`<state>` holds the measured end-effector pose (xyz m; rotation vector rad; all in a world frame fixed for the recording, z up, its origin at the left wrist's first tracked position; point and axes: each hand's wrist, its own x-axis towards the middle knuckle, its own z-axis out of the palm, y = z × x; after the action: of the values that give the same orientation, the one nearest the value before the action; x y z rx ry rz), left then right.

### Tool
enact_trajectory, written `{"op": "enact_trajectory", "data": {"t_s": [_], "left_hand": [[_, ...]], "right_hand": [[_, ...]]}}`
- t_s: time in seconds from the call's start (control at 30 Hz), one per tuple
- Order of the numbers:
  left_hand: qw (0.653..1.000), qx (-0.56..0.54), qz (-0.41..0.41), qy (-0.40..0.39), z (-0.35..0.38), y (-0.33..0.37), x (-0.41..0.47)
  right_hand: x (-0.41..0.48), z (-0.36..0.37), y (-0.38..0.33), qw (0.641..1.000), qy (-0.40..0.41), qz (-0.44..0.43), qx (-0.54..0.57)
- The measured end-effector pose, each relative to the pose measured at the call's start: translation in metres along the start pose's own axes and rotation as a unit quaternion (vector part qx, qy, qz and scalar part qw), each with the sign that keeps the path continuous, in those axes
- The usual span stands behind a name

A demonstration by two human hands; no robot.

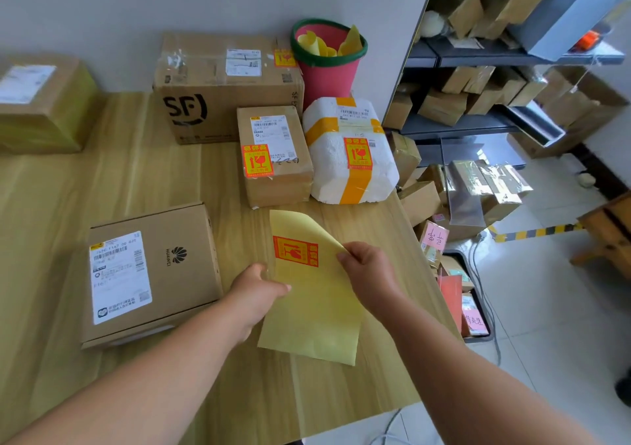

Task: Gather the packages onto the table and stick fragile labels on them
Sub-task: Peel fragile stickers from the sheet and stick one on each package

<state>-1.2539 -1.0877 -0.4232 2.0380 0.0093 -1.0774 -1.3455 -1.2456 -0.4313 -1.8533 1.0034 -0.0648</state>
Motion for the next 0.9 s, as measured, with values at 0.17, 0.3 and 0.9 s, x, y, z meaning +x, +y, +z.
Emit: {"op": "enact_trajectory", "data": {"t_s": [0.17,0.3,0.9], "left_hand": [[0.997,-0.025,0.033,0.068,-0.014,0.010,-0.008],[0.996,-0.061,0.038,0.059,-0.027,0.020,-0.014],[0.981,-0.121,0.141,0.049,-0.030,0.034,-0.054]], "right_hand": [[-0.013,-0.010,-0.024,0.997,-0.025,0.022,0.066],[-0.024,-0.015,-0.042,0.990,-0.059,0.030,0.127],[-0.055,0.022,-0.075,0.946,0.043,-0.289,-0.142]]}}
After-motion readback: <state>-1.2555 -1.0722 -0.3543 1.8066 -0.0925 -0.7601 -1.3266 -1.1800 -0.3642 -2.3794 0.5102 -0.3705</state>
